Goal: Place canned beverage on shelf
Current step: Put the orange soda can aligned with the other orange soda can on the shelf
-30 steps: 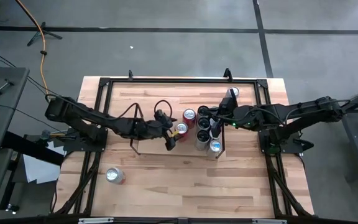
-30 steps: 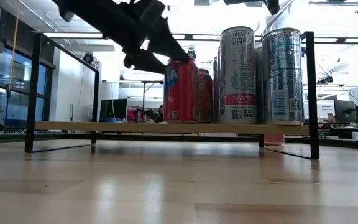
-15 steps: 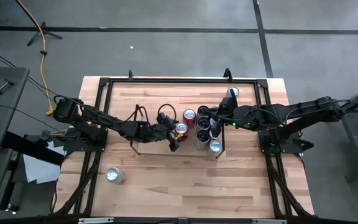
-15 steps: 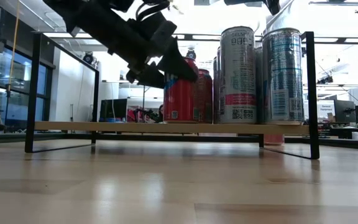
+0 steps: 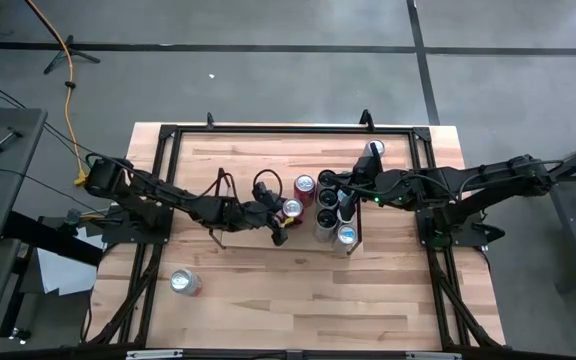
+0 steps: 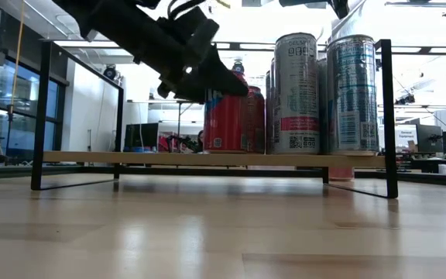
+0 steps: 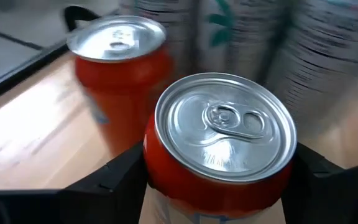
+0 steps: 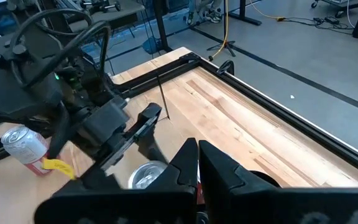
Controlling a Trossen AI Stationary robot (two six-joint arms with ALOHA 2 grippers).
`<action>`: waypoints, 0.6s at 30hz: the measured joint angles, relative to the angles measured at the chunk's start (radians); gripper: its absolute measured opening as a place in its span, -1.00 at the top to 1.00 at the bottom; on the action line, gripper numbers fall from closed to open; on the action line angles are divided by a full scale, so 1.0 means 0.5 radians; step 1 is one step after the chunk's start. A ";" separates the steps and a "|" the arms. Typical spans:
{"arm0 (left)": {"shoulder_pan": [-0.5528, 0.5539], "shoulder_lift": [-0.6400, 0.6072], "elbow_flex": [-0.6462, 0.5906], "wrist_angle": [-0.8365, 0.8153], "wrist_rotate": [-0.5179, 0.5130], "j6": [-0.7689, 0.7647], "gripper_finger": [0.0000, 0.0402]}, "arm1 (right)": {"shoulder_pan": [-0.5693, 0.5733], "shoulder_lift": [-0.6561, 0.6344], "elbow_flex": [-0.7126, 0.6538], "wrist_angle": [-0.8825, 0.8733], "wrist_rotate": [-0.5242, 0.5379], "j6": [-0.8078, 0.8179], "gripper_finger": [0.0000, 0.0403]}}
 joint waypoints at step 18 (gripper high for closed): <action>0.078 -0.255 0.000 -0.165 1.233 1.068 -0.16 | 0.000 0.000 0.000 -0.008 0.004 0.047 1.00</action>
